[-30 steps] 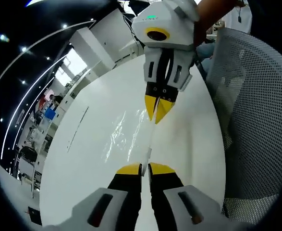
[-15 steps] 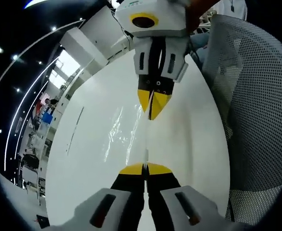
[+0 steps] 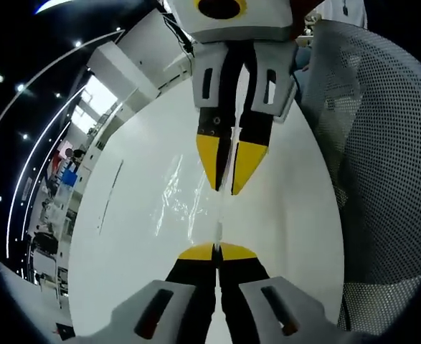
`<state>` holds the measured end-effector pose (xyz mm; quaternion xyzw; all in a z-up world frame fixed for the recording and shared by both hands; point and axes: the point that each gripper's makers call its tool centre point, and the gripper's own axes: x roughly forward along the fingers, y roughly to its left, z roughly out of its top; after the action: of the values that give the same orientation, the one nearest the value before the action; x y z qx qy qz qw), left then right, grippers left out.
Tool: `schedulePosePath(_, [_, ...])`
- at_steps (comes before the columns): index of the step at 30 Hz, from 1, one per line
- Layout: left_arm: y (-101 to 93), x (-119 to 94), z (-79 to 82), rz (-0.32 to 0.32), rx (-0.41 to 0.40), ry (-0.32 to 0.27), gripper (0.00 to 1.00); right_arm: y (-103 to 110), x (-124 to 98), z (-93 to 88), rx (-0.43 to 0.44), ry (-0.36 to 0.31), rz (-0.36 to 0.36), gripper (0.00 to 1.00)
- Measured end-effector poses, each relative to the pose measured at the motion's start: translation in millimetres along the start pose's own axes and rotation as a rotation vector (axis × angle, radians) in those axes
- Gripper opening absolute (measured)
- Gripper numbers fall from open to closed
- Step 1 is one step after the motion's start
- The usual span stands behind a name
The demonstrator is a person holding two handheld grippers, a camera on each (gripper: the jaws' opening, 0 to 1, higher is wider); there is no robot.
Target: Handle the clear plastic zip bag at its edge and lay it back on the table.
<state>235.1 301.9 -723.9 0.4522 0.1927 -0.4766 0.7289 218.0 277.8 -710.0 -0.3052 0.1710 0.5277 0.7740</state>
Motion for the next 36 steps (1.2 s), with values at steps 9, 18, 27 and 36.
schedulePosePath(9, [0.7, -4, 0.6, -0.012, 0.009, -0.005, 0.0, 5, 2, 10.3, -0.011, -0.042, 0.036, 0.04])
schedulePosePath(18, [0.3, -4, 0.0, -0.011, -0.009, -0.019, 0.0, 5, 3, 19.9, -0.034, -0.08, 0.045, 0.04])
schedulePosePath(27, [-0.2, -7, 2.5, -0.013, 0.005, -0.024, 0.0, 8, 8, 27.9, -0.082, -0.088, 0.066, 0.03])
schedulePosePath(36, [-2.5, -6, 3.2, -0.029, 0.025, -0.014, 0.0, 9, 12, 29.2, -0.125, -0.074, 0.081, 0.02])
